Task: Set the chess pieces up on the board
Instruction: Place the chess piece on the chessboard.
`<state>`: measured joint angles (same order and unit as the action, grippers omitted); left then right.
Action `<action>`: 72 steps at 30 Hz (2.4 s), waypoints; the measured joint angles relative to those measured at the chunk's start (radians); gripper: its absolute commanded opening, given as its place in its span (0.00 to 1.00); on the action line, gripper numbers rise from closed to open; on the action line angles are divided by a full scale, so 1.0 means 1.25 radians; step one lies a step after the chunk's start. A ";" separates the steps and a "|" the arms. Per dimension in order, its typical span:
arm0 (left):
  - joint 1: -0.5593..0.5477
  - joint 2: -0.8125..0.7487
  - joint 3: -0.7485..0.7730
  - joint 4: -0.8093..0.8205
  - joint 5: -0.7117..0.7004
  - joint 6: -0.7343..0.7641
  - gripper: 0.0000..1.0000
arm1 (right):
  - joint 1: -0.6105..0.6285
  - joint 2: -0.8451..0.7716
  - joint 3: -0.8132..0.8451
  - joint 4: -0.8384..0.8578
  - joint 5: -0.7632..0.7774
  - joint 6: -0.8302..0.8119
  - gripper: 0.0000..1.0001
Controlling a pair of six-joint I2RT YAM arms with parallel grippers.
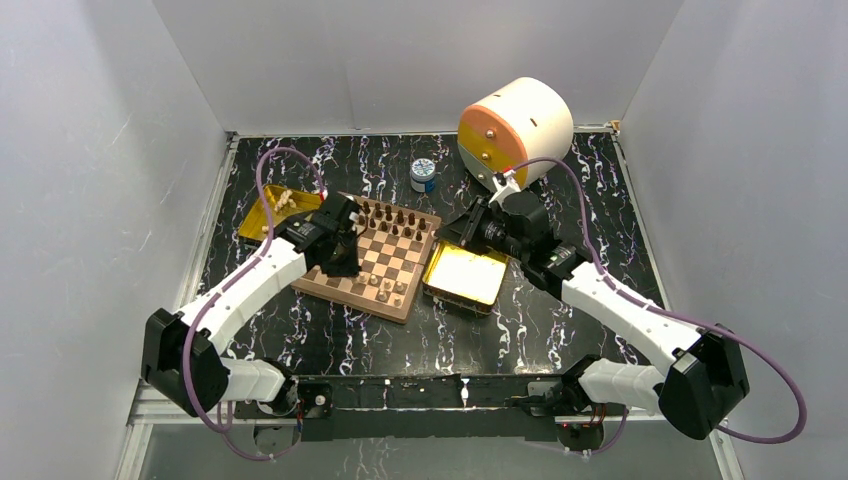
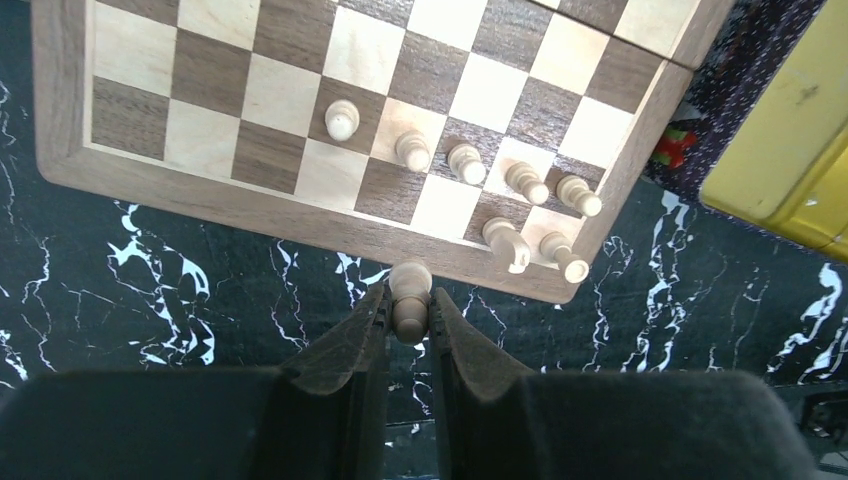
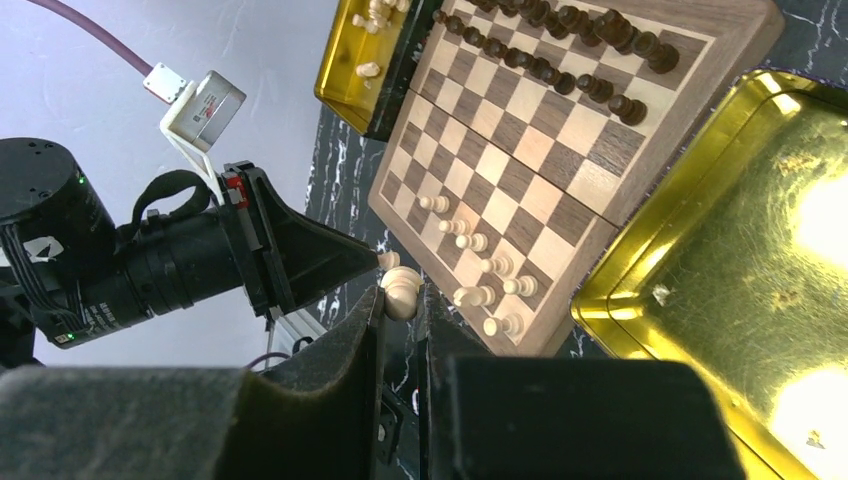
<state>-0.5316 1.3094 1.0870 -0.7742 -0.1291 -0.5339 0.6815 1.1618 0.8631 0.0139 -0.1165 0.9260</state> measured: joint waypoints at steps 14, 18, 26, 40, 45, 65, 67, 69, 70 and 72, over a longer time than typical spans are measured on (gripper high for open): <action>-0.071 0.009 -0.080 0.081 -0.055 -0.044 0.06 | 0.000 -0.005 -0.021 -0.019 0.005 -0.010 0.12; -0.085 0.014 -0.102 0.118 -0.060 -0.050 0.06 | 0.000 -0.005 -0.021 -0.018 0.004 -0.010 0.12; -0.100 0.045 -0.127 0.161 -0.063 -0.058 0.06 | 0.000 -0.005 -0.021 -0.018 0.005 -0.010 0.12; -0.112 0.072 -0.130 0.196 -0.063 -0.058 0.07 | 0.000 -0.005 -0.022 -0.019 0.005 -0.010 0.13; -0.116 0.076 -0.130 0.199 -0.063 -0.058 0.08 | 0.000 -0.005 -0.022 -0.019 0.005 -0.010 0.13; -0.123 0.091 -0.132 0.199 -0.077 -0.052 0.08 | 0.000 -0.005 -0.022 -0.019 0.005 -0.010 0.14; -0.123 0.093 -0.132 0.198 -0.080 -0.050 0.09 | 0.000 -0.005 -0.022 -0.018 0.005 -0.010 0.15; -0.123 0.096 -0.132 0.197 -0.080 -0.049 0.12 | 0.000 -0.005 -0.022 -0.018 0.005 -0.010 0.15; -0.124 0.097 -0.132 0.197 -0.080 -0.048 0.13 | 0.000 -0.005 -0.022 -0.018 0.005 -0.010 0.15; -0.126 0.099 -0.132 0.196 -0.080 -0.048 0.15 | 0.000 -0.005 -0.022 -0.019 0.005 -0.010 0.15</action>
<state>-0.6891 1.4326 0.9222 -0.5289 -0.2295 -0.5938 0.6815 1.1553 0.8356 -0.0093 -0.1101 0.9134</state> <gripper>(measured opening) 0.152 0.209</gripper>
